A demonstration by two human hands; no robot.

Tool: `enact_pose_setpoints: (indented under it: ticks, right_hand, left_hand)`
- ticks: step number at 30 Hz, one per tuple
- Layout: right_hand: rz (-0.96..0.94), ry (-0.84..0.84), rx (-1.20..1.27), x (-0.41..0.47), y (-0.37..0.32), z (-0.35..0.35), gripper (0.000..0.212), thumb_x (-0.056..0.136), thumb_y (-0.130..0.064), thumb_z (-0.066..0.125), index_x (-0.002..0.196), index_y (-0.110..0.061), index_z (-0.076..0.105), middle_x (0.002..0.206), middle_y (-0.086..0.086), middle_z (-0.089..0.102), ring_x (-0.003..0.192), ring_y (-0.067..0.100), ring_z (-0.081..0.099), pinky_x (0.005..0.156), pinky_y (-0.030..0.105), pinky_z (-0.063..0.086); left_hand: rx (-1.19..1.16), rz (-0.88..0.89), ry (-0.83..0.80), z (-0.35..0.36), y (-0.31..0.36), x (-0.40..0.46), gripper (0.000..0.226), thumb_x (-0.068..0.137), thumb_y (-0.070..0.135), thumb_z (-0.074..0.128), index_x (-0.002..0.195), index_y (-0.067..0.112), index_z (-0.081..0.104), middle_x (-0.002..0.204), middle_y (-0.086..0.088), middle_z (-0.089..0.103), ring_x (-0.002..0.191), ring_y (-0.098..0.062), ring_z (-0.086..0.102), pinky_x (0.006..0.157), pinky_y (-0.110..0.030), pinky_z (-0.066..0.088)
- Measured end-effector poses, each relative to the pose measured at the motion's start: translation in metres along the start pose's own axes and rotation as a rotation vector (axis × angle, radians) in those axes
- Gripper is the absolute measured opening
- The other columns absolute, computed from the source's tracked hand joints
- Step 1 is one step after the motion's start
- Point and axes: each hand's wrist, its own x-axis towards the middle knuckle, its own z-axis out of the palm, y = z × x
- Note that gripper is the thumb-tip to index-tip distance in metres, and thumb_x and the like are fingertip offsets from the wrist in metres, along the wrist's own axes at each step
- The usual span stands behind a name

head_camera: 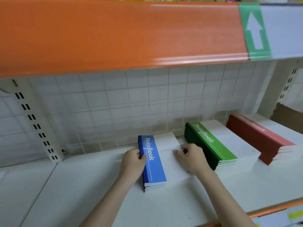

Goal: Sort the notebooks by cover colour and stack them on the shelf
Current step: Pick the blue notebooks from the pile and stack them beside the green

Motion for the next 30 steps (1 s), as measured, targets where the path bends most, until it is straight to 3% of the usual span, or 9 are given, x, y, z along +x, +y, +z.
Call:
enact_pose_setpoints:
  ticks: [4, 8, 12, 15, 18, 21, 24, 26, 30]
  right_hand:
    - [-0.034, 0.019, -0.035, 0.003, 0.006, 0.003, 0.035, 0.088, -0.034, 0.062, 0.068, -0.005, 0.056, 0.078, 0.008, 0.049, 0.061, 0.023, 0.051, 0.049, 0.024, 0.039]
    - [-0.042, -0.055, 0.011, 0.009, 0.006, 0.005, 0.038, 0.092, -0.028, 0.057, 0.063, -0.010, 0.043, 0.061, 0.006, 0.044, 0.050, 0.015, 0.040, 0.042, 0.020, 0.031]
    - [0.024, -0.159, 0.106, 0.011, 0.003, 0.008, 0.029, 0.096, -0.022, 0.046, 0.069, -0.011, 0.044, 0.067, 0.004, 0.045, 0.056, 0.015, 0.042, 0.039, 0.017, 0.033]
    - [0.108, -0.227, 0.267, 0.008, 0.003, 0.010, 0.022, 0.097, -0.017, 0.037, 0.098, -0.011, 0.058, 0.087, 0.007, 0.057, 0.072, 0.020, 0.051, 0.044, 0.018, 0.039]
    - [0.164, -0.249, 0.376, 0.004, 0.003, 0.010, 0.028, 0.095, -0.014, 0.034, 0.113, -0.023, 0.055, 0.094, -0.001, 0.060, 0.070, 0.016, 0.052, 0.043, 0.014, 0.035]
    - [0.197, -0.269, 0.442, 0.002, 0.002, 0.009, 0.027, 0.096, -0.016, 0.036, 0.114, -0.033, 0.047, 0.095, -0.013, 0.058, 0.075, 0.008, 0.055, 0.048, 0.017, 0.037]
    - [0.169, -0.281, 0.427, 0.003, 0.003, 0.009, 0.024, 0.096, -0.015, 0.037, 0.111, -0.032, 0.047, 0.090, -0.016, 0.058, 0.070, 0.003, 0.056, 0.041, 0.011, 0.037]
    - [0.138, -0.281, 0.404, 0.003, 0.003, 0.009, 0.021, 0.097, -0.017, 0.039, 0.110, -0.032, 0.045, 0.090, -0.017, 0.058, 0.070, 0.002, 0.057, 0.039, 0.009, 0.038]
    - [0.156, -0.297, 0.431, 0.006, 0.006, 0.008, 0.015, 0.096, -0.021, 0.045, 0.101, -0.034, 0.039, 0.085, -0.023, 0.048, 0.072, -0.002, 0.052, 0.063, 0.024, 0.052]
  left_hand:
    - [0.042, 0.035, 0.017, 0.003, -0.003, 0.000, 0.025, 0.091, 0.017, 0.054, 0.088, -0.007, 0.063, 0.092, -0.019, 0.070, 0.081, -0.030, 0.064, 0.072, -0.039, 0.050]
    - [0.029, 0.066, 0.013, 0.006, -0.007, -0.001, 0.029, 0.093, 0.018, 0.052, 0.081, -0.007, 0.060, 0.077, -0.020, 0.062, 0.074, -0.029, 0.051, 0.063, -0.034, 0.039]
    - [-0.006, 0.019, -0.031, 0.008, -0.009, 0.000, 0.035, 0.096, 0.018, 0.046, 0.064, 0.007, 0.041, 0.064, -0.008, 0.047, 0.056, -0.017, 0.038, 0.044, -0.016, 0.024]
    - [-0.042, -0.030, -0.038, 0.012, -0.007, 0.000, 0.037, 0.099, 0.013, 0.039, 0.062, 0.009, 0.032, 0.062, -0.005, 0.036, 0.053, -0.014, 0.028, 0.041, -0.019, 0.024]
    - [-0.007, -0.031, 0.014, 0.015, -0.003, -0.003, 0.042, 0.098, 0.008, 0.034, 0.057, 0.015, 0.026, 0.064, -0.001, 0.028, 0.055, -0.013, 0.023, 0.063, -0.036, 0.039]
    - [-0.018, -0.032, 0.024, 0.016, -0.002, -0.006, 0.042, 0.097, 0.005, 0.033, 0.057, 0.016, 0.024, 0.064, -0.001, 0.026, 0.055, -0.013, 0.023, 0.078, -0.042, 0.040]
    - [-0.016, -0.008, 0.002, 0.016, -0.003, -0.005, 0.042, 0.097, 0.004, 0.033, 0.057, 0.015, 0.024, 0.064, -0.001, 0.027, 0.056, -0.013, 0.022, 0.066, -0.043, 0.029]
    - [-0.032, -0.006, -0.021, 0.016, -0.006, -0.004, 0.042, 0.098, 0.007, 0.033, 0.057, 0.015, 0.024, 0.062, -0.001, 0.028, 0.056, -0.014, 0.023, 0.058, -0.035, 0.018]
    - [-0.190, -0.088, -0.048, 0.018, -0.006, -0.007, 0.041, 0.101, 0.020, 0.034, 0.062, 0.008, 0.033, 0.062, -0.008, 0.037, 0.061, -0.021, 0.031, 0.058, -0.029, 0.023]
